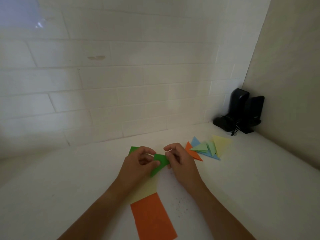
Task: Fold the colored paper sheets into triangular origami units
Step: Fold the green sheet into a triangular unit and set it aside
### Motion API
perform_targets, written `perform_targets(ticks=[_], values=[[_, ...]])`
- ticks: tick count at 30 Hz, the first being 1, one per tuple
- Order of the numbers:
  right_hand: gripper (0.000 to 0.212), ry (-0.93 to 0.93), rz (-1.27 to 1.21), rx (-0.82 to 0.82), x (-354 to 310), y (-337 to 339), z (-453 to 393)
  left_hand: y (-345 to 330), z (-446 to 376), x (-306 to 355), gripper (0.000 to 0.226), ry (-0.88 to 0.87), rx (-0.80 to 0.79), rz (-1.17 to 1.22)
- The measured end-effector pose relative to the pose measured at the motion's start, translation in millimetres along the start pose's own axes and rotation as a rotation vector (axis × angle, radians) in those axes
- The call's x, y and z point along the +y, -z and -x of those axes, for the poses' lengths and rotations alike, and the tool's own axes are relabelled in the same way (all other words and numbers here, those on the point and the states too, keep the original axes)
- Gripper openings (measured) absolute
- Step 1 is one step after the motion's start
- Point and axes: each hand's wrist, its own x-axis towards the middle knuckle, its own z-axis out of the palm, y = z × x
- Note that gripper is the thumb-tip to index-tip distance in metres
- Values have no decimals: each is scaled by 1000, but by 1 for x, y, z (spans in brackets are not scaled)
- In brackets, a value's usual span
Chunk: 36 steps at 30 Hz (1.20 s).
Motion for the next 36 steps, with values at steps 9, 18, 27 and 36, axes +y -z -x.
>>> perform_targets(ticks=[9, 18, 27, 36], values=[[15, -33, -118, -4, -3, 3, 1, 2, -2, 2, 27, -18, -49, 17], [32, -38, -128, -97, -4, 1, 3, 3, -3, -2, 13, -98, -82, -38], [23, -23, -142, -45, -4, 1, 4, 4, -5, -3, 8, -51, 8, -61], [21, -52, -124, -6, -7, 2, 6, 3, -3, 1, 18, -75, 68, -160]])
